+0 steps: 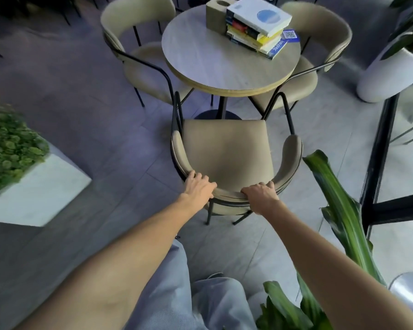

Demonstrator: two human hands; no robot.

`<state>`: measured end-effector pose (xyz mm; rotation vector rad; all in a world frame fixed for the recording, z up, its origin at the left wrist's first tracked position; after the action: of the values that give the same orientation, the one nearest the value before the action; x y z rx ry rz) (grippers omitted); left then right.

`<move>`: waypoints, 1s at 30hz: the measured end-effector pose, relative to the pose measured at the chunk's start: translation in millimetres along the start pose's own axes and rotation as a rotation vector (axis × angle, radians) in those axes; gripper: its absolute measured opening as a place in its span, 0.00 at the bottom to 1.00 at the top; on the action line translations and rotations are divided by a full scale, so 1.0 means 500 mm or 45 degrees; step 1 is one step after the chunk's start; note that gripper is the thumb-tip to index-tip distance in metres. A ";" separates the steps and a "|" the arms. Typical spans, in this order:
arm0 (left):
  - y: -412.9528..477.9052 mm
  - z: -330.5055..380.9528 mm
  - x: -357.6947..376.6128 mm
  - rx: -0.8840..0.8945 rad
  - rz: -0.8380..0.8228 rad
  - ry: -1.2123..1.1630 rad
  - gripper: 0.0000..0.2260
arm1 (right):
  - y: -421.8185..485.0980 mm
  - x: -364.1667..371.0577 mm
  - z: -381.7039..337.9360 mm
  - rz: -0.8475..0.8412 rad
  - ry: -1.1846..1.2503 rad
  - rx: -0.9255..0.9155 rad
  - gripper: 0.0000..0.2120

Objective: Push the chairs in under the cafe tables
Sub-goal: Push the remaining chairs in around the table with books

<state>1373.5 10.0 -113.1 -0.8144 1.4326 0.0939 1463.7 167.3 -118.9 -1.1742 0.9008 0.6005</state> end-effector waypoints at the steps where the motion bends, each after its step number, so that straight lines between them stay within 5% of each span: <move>1: -0.004 0.002 0.002 0.005 0.004 0.006 0.13 | -0.004 0.001 -0.002 0.001 0.004 0.001 0.19; 22: -0.067 0.032 0.024 0.032 -0.115 0.004 0.15 | -0.078 0.027 -0.022 -0.101 -0.017 0.018 0.20; 30: -0.064 -0.003 -0.089 0.039 -0.079 -0.090 0.19 | -0.051 -0.120 0.025 -0.165 0.177 -0.045 0.28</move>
<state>1380.9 3.7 -59.3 -0.8220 1.3379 0.0530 1456.0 174.2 -53.2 -1.3076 0.9262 0.4353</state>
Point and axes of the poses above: each hand's wrist, its own y-axis towards the middle knuckle, its own x-axis out of the palm, z = x × y, the point moved 4 cm from there along y, towards the middle knuckle, and after that the axes turned 5 degrees about x, right-handed, at the moved point
